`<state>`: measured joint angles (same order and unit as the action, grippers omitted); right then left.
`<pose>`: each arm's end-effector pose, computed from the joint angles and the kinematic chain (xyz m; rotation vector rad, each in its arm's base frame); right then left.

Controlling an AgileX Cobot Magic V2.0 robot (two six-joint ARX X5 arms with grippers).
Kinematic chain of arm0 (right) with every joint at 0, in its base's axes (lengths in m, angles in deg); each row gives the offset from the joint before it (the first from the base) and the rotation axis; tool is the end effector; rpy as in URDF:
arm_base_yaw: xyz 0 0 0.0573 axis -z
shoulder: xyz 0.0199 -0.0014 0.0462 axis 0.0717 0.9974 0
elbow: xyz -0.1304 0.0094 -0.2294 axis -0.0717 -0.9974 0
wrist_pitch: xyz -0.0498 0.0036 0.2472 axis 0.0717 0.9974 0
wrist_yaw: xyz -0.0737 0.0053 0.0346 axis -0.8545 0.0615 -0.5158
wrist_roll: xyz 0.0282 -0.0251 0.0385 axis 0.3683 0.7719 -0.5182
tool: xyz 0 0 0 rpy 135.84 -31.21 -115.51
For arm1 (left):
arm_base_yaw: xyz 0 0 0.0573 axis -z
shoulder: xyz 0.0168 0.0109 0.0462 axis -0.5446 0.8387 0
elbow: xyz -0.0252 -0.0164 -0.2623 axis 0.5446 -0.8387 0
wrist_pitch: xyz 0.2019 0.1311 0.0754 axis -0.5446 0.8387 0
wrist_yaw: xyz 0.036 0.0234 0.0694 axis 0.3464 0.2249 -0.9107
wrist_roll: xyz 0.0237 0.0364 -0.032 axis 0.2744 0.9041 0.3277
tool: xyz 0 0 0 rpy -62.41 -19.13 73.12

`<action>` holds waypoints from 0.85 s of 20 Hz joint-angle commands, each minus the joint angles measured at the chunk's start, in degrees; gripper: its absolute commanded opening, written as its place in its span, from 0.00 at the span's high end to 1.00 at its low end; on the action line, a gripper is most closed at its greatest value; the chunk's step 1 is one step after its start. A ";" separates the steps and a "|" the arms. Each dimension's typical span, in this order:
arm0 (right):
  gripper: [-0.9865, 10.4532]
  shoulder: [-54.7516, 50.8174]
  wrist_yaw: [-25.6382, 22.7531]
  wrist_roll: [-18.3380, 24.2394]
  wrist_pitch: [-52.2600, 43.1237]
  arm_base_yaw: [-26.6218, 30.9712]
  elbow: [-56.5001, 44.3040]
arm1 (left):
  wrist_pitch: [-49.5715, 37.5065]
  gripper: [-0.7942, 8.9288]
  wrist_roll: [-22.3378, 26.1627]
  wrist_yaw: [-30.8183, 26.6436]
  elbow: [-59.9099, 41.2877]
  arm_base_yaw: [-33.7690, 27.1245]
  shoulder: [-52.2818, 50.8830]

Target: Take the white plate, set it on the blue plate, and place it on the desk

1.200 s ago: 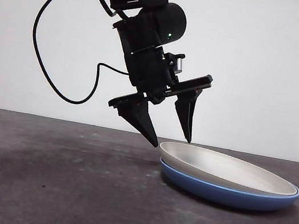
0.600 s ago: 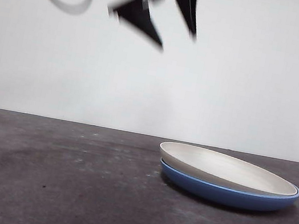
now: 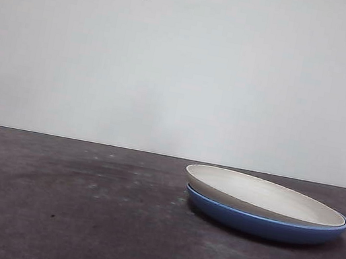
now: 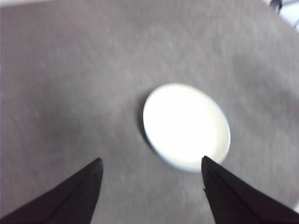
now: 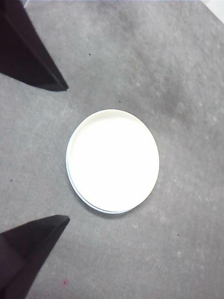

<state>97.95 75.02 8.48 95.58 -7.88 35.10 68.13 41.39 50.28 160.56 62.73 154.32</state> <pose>0.0822 0.0165 0.3645 0.1100 0.6504 0.4361 0.2058 -0.1249 0.3956 0.0090 0.6955 -0.6814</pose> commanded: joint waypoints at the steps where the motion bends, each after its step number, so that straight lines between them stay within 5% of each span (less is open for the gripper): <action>1: 0.54 0.57 -0.22 -0.42 -0.39 -0.24 1.11 | -1.55 0.57 1.11 3.89 -5.70 0.24 -3.41; 6: 0.54 1.66 0.20 -0.44 -0.15 -0.22 1.09 | -2.82 0.57 3.15 15.54 -17.84 0.35 -8.79; 17: 0.54 4.26 -0.04 -0.94 0.90 -0.22 0.98 | -3.50 0.57 3.45 16.26 -19.19 0.39 -8.68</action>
<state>101.67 75.06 8.28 96.63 -7.88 35.10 65.14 44.05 66.21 140.71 62.75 145.25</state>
